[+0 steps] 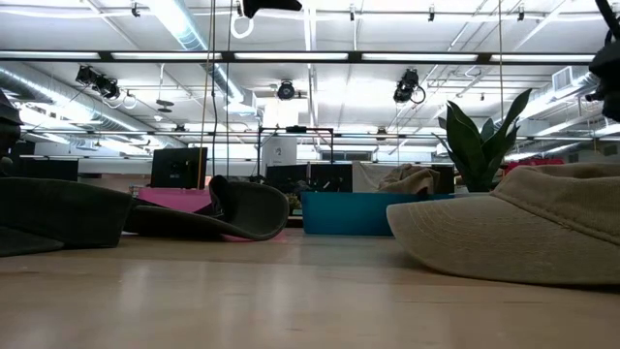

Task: Pick & Place hat
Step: Put the light brown cap into the blue bin

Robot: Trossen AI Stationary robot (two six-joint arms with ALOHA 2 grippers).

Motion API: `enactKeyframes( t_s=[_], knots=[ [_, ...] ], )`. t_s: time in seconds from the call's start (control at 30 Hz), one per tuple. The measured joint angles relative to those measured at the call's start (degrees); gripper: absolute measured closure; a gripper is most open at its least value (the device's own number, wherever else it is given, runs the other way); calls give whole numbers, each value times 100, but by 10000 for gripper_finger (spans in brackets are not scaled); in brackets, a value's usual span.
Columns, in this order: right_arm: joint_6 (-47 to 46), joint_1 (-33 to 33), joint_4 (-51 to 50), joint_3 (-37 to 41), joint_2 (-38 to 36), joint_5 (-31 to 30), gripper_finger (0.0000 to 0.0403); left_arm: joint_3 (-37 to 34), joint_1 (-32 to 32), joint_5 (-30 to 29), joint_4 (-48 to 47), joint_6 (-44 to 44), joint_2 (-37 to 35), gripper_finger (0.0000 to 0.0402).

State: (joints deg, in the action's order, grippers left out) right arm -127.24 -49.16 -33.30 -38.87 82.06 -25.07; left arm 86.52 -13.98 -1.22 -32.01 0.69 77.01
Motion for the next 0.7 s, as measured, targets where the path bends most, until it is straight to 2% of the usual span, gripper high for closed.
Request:
enactKeyframes(
  t_s=[0.13, 0.23, 0.33, 0.5, 0.53, 0.7],
  knots=[
    [-3, 2, 293, 2, 322, 1, 89, 0, 1, 182, 135, -2, 0, 223],
    [0, 6, 590, 2, 411, 1, 111, 0, 7, 197, 190, -12, 0, 223],
    [4, 6, 668, 2, 415, 33, 179, 0, 6, 197, 215, -45, 0, 223],
    [156, 8, 624, 2, 415, 62, 365, 0, 7, 197, 230, -113, 0, 223],
    [218, 10, 643, 2, 415, 64, 379, 0, 7, 197, 234, -153, 0, 223],
    [230, 28, 722, 4, 345, 324, 385, 0, 9, 197, 287, -197, 0, 223]
  ],
)
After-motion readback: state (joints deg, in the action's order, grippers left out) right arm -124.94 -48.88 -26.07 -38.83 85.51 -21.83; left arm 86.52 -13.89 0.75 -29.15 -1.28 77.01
